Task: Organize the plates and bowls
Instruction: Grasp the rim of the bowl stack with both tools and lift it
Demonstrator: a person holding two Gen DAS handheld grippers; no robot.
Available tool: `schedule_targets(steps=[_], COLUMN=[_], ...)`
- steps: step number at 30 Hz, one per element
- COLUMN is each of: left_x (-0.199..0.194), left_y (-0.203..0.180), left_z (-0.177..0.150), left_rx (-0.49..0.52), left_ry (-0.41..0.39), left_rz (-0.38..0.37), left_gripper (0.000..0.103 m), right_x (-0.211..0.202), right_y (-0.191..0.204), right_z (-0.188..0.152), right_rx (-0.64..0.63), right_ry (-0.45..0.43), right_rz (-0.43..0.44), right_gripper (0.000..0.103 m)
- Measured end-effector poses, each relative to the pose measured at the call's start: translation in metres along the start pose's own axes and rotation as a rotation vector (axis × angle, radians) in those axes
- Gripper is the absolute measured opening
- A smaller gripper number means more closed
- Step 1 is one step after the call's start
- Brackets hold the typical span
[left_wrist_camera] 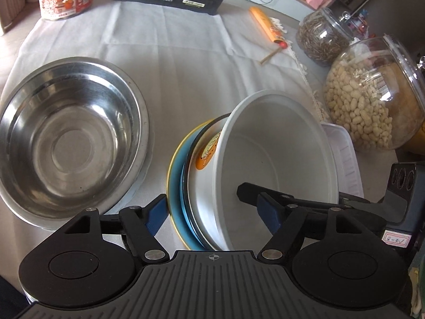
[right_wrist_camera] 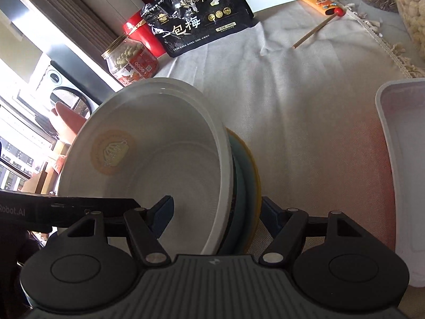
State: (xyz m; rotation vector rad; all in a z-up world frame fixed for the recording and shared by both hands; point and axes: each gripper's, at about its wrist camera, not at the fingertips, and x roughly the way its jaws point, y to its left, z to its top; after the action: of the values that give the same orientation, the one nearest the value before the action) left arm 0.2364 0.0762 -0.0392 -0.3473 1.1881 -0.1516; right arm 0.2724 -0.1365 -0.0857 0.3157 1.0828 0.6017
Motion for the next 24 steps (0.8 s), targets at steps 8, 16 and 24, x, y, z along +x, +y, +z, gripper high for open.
schedule_targets(steps=[8, 16, 24], left_x=[0.009, 0.009, 0.0], left_y=[-0.001, 0.004, 0.013], left_z=[0.005, 0.007, -0.006], left_rx=[-0.006, -0.004, -0.018], left_ry=[0.02, 0.06, 0.08], left_rz=[-0.001, -0.026, -0.021], left_gripper=[0.077, 0.077, 0.077], right_x=[0.005, 0.006, 0.007], right_y=[-0.008, -0.01, 0.004], right_z=[0.005, 0.006, 0.0], right_rx=[0.07, 0.101, 0.074], right_ry=[0.047, 0.075, 0.116], right_rz=[0.058, 0.077, 0.075], right_gripper=[0.066, 0.063, 0.063])
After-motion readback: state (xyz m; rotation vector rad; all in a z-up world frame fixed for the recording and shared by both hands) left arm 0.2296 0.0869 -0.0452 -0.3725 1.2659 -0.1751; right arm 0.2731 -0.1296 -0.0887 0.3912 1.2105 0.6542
